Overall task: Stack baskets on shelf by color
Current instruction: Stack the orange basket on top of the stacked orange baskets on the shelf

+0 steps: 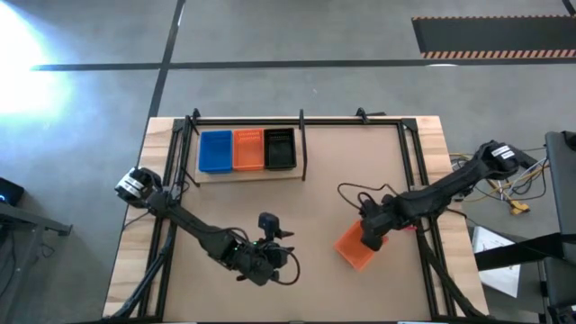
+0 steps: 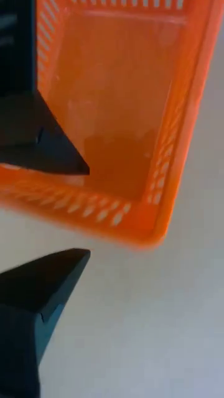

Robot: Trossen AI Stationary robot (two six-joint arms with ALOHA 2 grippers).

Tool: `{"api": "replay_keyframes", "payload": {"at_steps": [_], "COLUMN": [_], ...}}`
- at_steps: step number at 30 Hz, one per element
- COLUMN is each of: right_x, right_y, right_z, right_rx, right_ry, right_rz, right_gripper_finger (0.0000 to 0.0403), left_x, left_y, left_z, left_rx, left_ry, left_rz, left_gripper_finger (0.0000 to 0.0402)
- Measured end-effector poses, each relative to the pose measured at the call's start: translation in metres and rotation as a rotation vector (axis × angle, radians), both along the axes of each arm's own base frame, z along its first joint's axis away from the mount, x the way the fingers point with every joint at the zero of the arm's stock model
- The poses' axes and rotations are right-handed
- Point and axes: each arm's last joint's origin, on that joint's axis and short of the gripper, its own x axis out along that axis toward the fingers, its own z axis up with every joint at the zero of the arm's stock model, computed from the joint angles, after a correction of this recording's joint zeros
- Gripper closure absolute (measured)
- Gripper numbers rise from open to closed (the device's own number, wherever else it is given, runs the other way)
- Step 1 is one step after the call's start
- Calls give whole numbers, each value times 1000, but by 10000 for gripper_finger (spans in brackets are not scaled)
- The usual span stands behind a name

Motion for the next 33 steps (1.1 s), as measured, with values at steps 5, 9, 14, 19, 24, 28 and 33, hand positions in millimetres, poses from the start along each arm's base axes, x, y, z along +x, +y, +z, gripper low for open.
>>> {"api": "replay_keyframes", "payload": {"at_steps": [5, 9, 14, 19, 24, 28, 33], "right_x": [9, 21, 58, 112, 174, 216, 247], "right_y": [3, -7, -37, -75, -101, -110, -112], "right_z": [-6, 2, 29, 54, 63, 61, 60], "right_rx": [14, 17, -11, -39, 45, 96, 96], "right_ry": [-23, -75, -178, -249, -310, -317, -300], "right_rz": [48, 52, 53, 121, 260, 347, 441], "right_gripper_finger": [308, 383, 393, 394, 394, 394, 394], "left_x": [-1, -1, 1, 5, 7, 6, 5], "left_y": [-1, -1, -2, -4, -6, -5, 7], "left_z": [0, 0, 2, 11, 15, 12, 3], "left_rx": [9, 12, 57, 94, 144, 169, 23], "left_ry": [-6, -7, -11, -41, -12, 16, 95], "left_rz": [7, 9, -20, -60, -135, -160, -91], "left_gripper_finger": [203, 203, 203, 203, 203, 203, 203]}}
